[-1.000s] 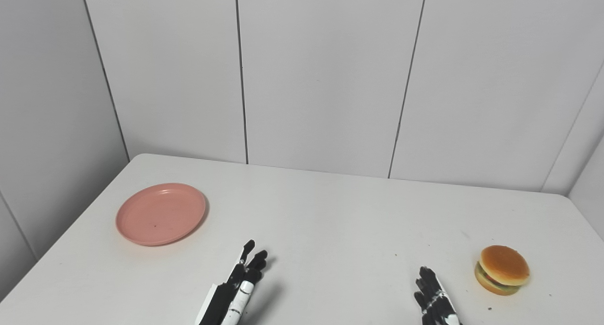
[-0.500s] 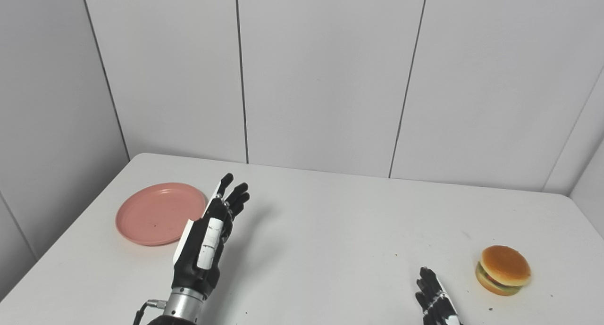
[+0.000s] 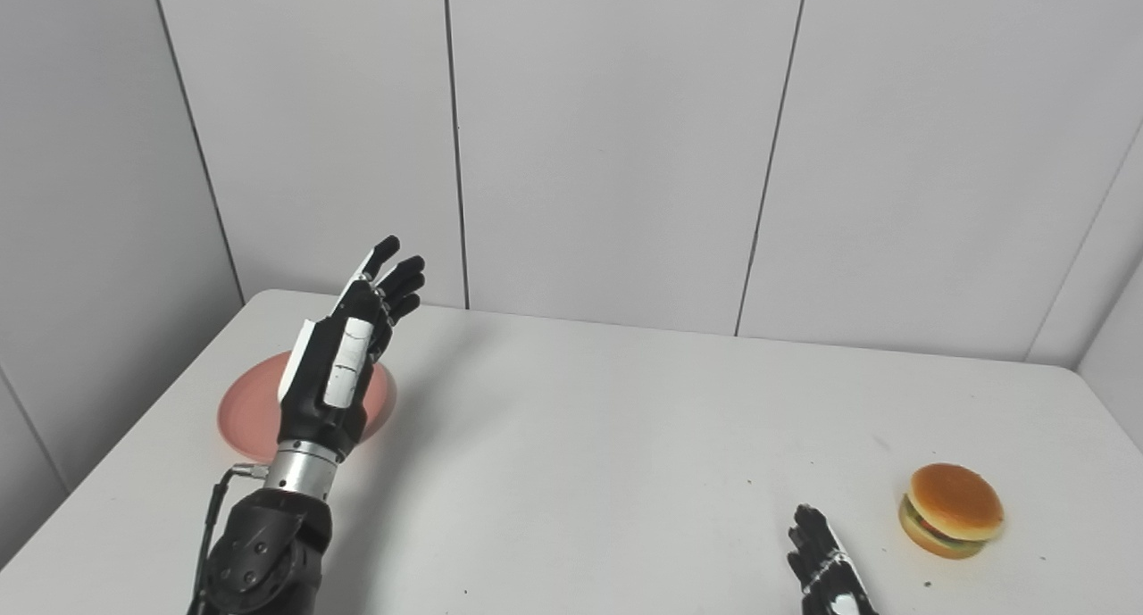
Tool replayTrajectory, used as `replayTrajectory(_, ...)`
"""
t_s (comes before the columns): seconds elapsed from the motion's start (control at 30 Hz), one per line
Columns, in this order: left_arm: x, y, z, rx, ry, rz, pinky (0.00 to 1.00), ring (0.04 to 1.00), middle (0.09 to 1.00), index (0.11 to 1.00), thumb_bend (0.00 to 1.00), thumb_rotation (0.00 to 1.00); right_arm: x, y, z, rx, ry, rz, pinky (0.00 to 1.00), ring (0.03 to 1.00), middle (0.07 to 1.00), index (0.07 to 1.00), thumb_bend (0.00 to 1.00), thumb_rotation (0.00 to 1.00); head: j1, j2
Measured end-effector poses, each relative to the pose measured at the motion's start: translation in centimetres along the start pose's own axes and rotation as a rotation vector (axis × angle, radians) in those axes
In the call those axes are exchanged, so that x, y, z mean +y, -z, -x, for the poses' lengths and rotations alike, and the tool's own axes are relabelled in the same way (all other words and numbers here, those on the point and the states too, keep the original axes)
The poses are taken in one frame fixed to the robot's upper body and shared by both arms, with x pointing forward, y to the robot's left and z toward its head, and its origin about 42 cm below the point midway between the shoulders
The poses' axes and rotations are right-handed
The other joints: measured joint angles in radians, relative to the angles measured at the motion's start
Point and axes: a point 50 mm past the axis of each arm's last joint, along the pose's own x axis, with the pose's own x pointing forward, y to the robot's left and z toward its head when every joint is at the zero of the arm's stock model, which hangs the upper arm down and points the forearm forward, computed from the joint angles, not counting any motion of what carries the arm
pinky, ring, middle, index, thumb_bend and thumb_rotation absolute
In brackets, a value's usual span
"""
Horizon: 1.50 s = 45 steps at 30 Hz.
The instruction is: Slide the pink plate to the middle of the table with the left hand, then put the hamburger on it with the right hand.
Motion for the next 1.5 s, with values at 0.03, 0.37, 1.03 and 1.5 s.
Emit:
replayTrajectory(0.03, 0.5, 0.0, -0.3, -0.003, -0.007, -0.009, 0.88, 0.882, 0.866, 0.845, 0.96, 0.9, 0.0, 0.0, 0.0, 0.0, 0.0, 0.001, 1.0, 0.975, 0.956, 0.907, 0.9, 0.9, 0.0, -0.002)
replayTrajectory(0.37, 6.1, -0.4, -3.4, -0.013, -0.098, -0.03, 0.82, 0.857, 0.874, 0.871, 0.93, 0.93, 0.1, 0.0, -0.1, 0.001, -0.002, 0.002, 1.0, 0.968, 0.95, 0.903, 0.9, 0.9, -0.003, -0.005)
replayTrajectory(1.03, 17.2, 6.0, -4.4, 0.106, -0.269, -0.096, 0.78, 0.852, 0.86, 0.857, 0.9, 0.84, 0.2, 0.1, -0.1, 0.003, -0.006, 0.005, 1.0, 0.96, 0.949, 0.917, 0.88, 0.91, -0.005, -0.006)
replayTrajectory(1.5, 20.0, 11.3, -2.5, 0.311, -0.331, -0.087, 0.76, 0.823, 0.823, 0.826, 0.98, 0.81, 0.2, 0.1, -0.1, 0.004, -0.007, 0.008, 1.0, 0.957, 0.937, 0.923, 0.87, 0.92, -0.006, 0.003)
